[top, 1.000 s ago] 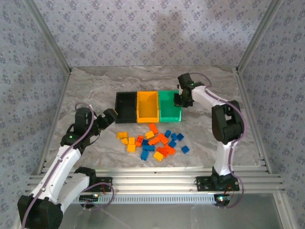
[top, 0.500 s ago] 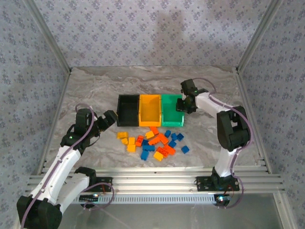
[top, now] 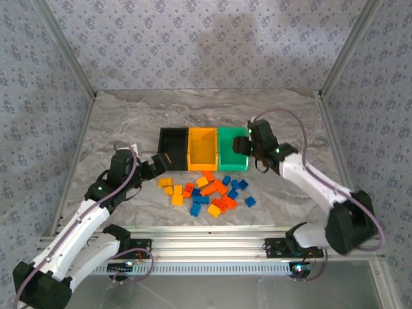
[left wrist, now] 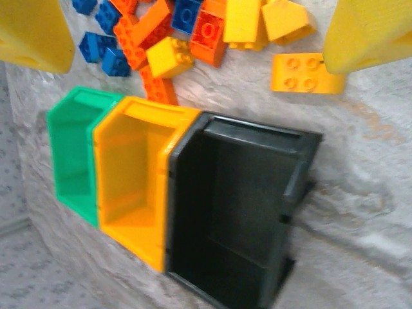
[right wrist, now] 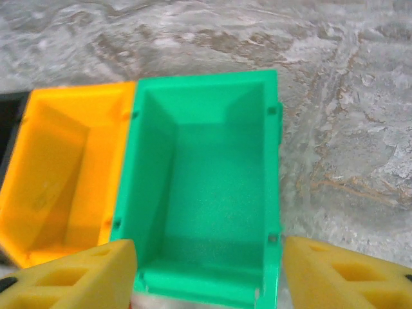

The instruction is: Sort the legos into containers by color

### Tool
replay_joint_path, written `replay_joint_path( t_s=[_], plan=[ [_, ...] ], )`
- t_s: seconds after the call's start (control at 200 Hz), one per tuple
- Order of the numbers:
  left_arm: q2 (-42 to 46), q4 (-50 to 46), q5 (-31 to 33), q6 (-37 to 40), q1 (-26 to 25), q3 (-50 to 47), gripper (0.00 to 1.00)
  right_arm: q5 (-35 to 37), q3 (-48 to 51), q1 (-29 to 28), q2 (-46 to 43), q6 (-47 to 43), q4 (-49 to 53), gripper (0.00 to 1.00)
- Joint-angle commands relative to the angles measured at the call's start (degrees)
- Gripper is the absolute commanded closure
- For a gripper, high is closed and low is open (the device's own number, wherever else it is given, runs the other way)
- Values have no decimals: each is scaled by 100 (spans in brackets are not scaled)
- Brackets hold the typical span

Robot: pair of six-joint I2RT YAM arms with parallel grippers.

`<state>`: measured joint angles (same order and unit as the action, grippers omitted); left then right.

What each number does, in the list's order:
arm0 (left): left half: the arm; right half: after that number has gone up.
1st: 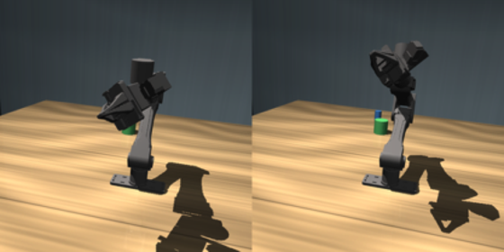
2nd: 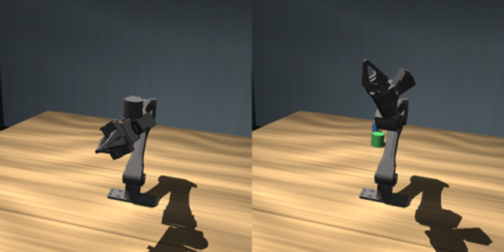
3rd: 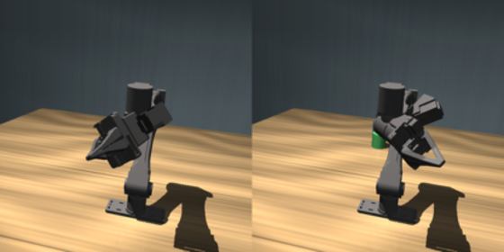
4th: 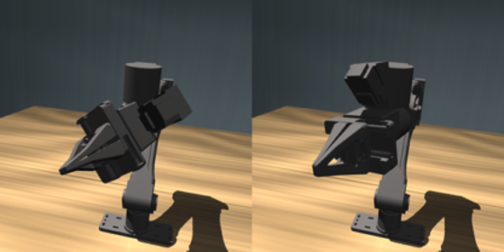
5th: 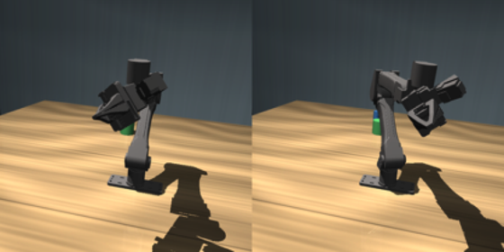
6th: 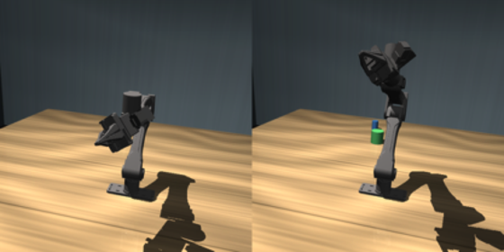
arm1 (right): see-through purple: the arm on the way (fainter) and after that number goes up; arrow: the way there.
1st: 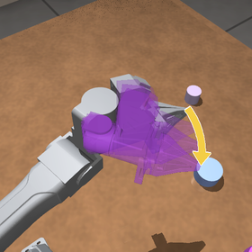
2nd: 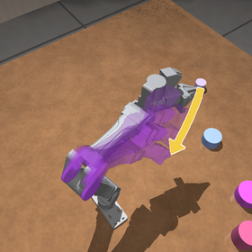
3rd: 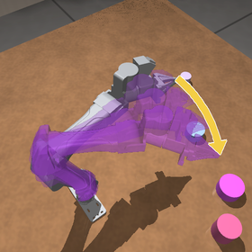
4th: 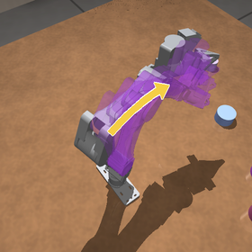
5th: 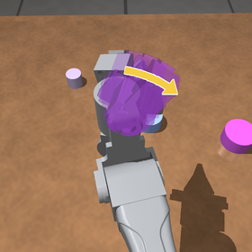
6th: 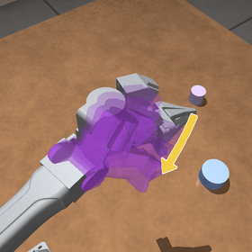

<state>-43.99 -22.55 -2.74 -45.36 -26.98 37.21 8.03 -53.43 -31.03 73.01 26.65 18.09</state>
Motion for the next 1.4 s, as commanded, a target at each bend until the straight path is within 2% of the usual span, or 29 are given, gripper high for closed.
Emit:
replay_joint_path(
  t_s=[0.0,0.24,0.42,0.725,0.854,0.954,1.094,1.269,1.394],
  plan=[
    [197,67,448,473,-403,344,1,828,675,-394,-665,309,93,35],
    [316,106,513,353,-860,-62,1,373,2001,-623,-1481,1371,1096,35],
    [340,-6,525,165,-853,-258,2,-59,2472,-792,-1199,1749,1108,36],
    [324,-313,696,36,-845,-282,2,-205,2247,-1133,-37,1762,1017,38],
    [270,-355,697,-8,-846,-293,2,-183,2146,-1207,242,1808,1049,42],
    [225,-362,679,-63,-847,-269,2,-204,2112,-1264,296,1884,1158,44],
    [189,-452,686,-53,-845,-149,2,-158,2065,-1384,73,2024,1560,40],
    [155,-466,665,27,-850,-91,2,-215,2186,-1502,-261,2307,1700,39],
    [89,-402,637,-3,-848,-144,1,-269,2249,-1527,-132,2387,1663,43]
  ],
)
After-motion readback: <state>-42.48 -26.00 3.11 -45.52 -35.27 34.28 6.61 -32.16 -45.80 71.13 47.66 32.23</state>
